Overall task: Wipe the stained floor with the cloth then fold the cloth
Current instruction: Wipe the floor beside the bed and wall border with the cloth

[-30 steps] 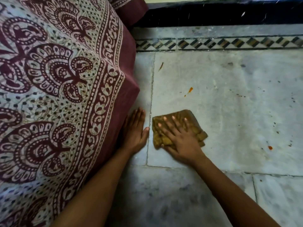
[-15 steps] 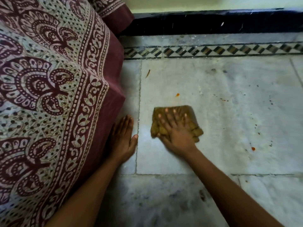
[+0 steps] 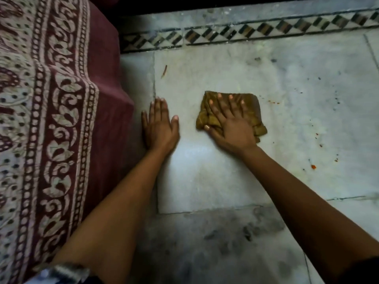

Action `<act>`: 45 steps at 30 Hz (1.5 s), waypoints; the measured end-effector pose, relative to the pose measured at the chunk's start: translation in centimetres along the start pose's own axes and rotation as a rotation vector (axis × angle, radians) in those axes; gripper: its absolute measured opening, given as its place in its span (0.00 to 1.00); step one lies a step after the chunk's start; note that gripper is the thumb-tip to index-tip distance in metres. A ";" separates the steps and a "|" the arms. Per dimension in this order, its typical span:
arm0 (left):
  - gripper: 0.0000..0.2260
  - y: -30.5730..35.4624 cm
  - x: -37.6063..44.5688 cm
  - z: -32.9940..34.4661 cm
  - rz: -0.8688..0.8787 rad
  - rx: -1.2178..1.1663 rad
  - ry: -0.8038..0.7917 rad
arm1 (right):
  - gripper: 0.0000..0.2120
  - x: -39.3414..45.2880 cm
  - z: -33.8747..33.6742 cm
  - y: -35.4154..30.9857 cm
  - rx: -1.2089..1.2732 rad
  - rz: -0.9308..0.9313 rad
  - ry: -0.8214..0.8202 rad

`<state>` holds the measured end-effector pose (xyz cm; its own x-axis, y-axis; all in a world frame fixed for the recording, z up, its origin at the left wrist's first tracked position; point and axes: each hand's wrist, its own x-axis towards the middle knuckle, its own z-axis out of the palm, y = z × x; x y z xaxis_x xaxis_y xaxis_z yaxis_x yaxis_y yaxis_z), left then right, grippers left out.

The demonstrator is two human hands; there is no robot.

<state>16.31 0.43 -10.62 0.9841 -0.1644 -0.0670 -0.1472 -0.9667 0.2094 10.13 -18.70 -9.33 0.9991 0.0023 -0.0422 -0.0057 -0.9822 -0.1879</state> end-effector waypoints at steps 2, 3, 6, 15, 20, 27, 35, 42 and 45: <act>0.30 -0.1 -0.2 0.3 0.018 0.016 0.010 | 0.33 -1.6 0.5 -0.2 0.009 -0.144 0.017; 0.30 -0.2 -0.2 0.3 0.025 0.012 0.013 | 0.32 -2.5 0.7 -0.3 -0.006 -0.239 0.022; 0.30 -0.3 0.0 0.3 0.018 0.012 0.017 | 0.32 -2.6 0.6 0.8 -0.018 -0.408 0.004; 0.30 -0.2 -0.1 0.7 0.020 0.031 0.036 | 0.31 5.4 -0.3 -1.0 0.111 0.035 0.011; 0.30 -0.2 -0.1 0.5 0.030 0.034 0.025 | 0.31 -0.9 0.8 -0.8 0.072 -0.254 0.025; 0.30 -0.1 -0.4 0.1 0.040 0.034 0.009 | 0.31 4.4 -0.3 0.9 0.039 0.185 0.009; 0.26 -0.1 -0.4 0.1 0.043 0.020 0.001 | 0.30 -5.3 0.7 1.1 0.048 -0.042 0.087; 0.26 0.0 -0.4 -0.1 0.041 0.030 -0.008 | 0.30 -1.9 -0.7 4.9 0.056 0.345 0.024; 0.26 0.3 -0.4 -0.4 0.029 0.037 -0.064 | 0.33 -4.3 -0.2 3.7 0.040 0.176 0.020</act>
<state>15.90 0.24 -10.14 0.9713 -0.2032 -0.1240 -0.1799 -0.9677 0.1765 5.87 -22.40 -9.61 0.9831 -0.1733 -0.0583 -0.1820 -0.9588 -0.2181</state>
